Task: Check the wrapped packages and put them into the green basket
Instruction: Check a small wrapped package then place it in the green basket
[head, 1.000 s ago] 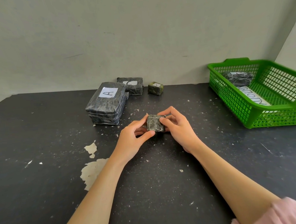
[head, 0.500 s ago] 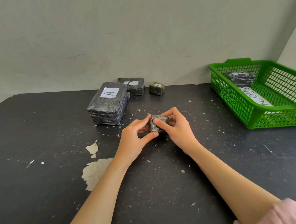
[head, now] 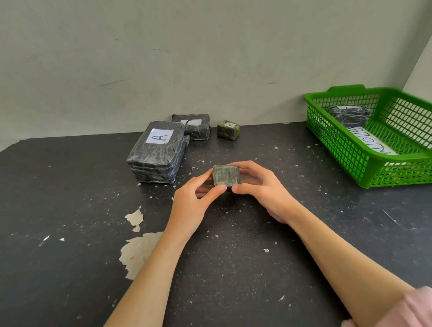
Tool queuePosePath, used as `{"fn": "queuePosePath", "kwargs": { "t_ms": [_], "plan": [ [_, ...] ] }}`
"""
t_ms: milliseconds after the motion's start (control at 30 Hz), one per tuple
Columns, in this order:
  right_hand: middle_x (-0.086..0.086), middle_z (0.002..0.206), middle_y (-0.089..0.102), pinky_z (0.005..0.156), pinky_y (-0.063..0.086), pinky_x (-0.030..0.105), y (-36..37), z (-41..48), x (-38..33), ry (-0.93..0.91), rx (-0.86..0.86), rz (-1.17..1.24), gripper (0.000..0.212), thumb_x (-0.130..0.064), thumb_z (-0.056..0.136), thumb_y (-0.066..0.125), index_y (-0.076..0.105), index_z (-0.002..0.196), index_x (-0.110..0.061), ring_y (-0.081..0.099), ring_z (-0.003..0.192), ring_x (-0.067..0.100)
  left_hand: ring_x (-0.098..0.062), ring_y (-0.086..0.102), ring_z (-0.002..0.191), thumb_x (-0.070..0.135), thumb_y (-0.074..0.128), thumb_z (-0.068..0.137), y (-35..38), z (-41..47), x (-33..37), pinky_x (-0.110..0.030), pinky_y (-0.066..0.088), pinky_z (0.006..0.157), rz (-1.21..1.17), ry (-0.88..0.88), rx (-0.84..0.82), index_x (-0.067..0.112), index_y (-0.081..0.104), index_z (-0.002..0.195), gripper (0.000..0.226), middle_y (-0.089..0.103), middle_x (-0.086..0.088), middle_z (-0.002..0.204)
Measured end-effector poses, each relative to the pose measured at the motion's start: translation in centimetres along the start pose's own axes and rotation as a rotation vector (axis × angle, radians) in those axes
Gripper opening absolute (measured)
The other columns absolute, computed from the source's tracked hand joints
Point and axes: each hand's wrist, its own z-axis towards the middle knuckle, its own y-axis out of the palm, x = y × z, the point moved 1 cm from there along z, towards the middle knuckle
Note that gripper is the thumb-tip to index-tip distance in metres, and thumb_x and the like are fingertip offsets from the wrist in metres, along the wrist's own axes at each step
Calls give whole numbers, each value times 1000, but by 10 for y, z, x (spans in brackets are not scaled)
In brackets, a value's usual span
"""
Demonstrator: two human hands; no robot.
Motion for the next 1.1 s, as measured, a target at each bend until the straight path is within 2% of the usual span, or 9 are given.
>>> {"fn": "queuePosePath", "kwargs": {
  "t_ms": [67,133,267,367,500,633,767,933,1100],
  "plan": [
    [1,124,61,93,50,30,2,-1,-1,0,-34,-20,49,-3,81,66,54,125,-21,68,93,17,8,56,90,36,60,88,0,1,2,2,40,72,-8,-48,16,24,57,123,37,60,11,107],
    [4,117,64,85,54,29,7,-1,-1,7,-25,5,49,-5,84,65,52,129,-17,69,84,19,9,56,91,35,58,89,-1,0,4,2,41,73,-73,-74,31,26,56,117,29,58,11,109],
    [12,95,69,70,55,32,8,-1,-1,38,67,128,35,-11,90,59,55,125,-7,67,72,24,-1,63,99,19,69,82,0,-3,6,-12,49,81,-223,-27,-36,29,50,129,51,58,10,116],
    [11,96,69,67,54,32,7,-1,-2,35,93,93,29,-16,91,56,57,120,-11,67,73,20,-2,65,93,12,73,79,0,-3,6,-13,49,79,-191,16,-20,28,55,121,48,63,5,112],
    [1,97,69,55,47,21,14,-2,-1,12,168,-22,32,-33,84,66,61,111,-17,64,73,8,-6,67,90,13,75,77,1,-2,5,-17,52,80,-150,54,6,23,59,117,44,67,3,105],
    [-1,100,68,68,50,25,17,0,0,18,212,-55,37,-39,78,71,61,108,-19,65,89,13,-7,66,92,14,77,75,1,-3,6,-18,53,83,-77,84,16,24,60,117,46,67,4,106],
    [0,101,68,69,51,24,16,-1,-2,6,214,-43,38,-35,78,73,62,110,-18,66,92,14,-5,66,93,13,77,74,0,-4,7,-15,52,82,-77,86,18,24,60,115,46,67,5,106],
    [4,103,66,52,43,10,16,-4,-5,-42,199,-1,29,-22,87,64,62,114,-11,61,81,6,-4,67,91,13,77,75,0,-3,7,-17,52,82,-111,77,26,22,60,116,45,68,4,107],
    [4,105,67,53,43,9,15,-4,-4,-77,211,-17,31,-23,86,65,62,115,-13,63,84,10,-4,67,91,13,77,75,0,-3,6,-18,53,82,-121,66,32,22,60,115,45,68,2,108]
  ]
}}
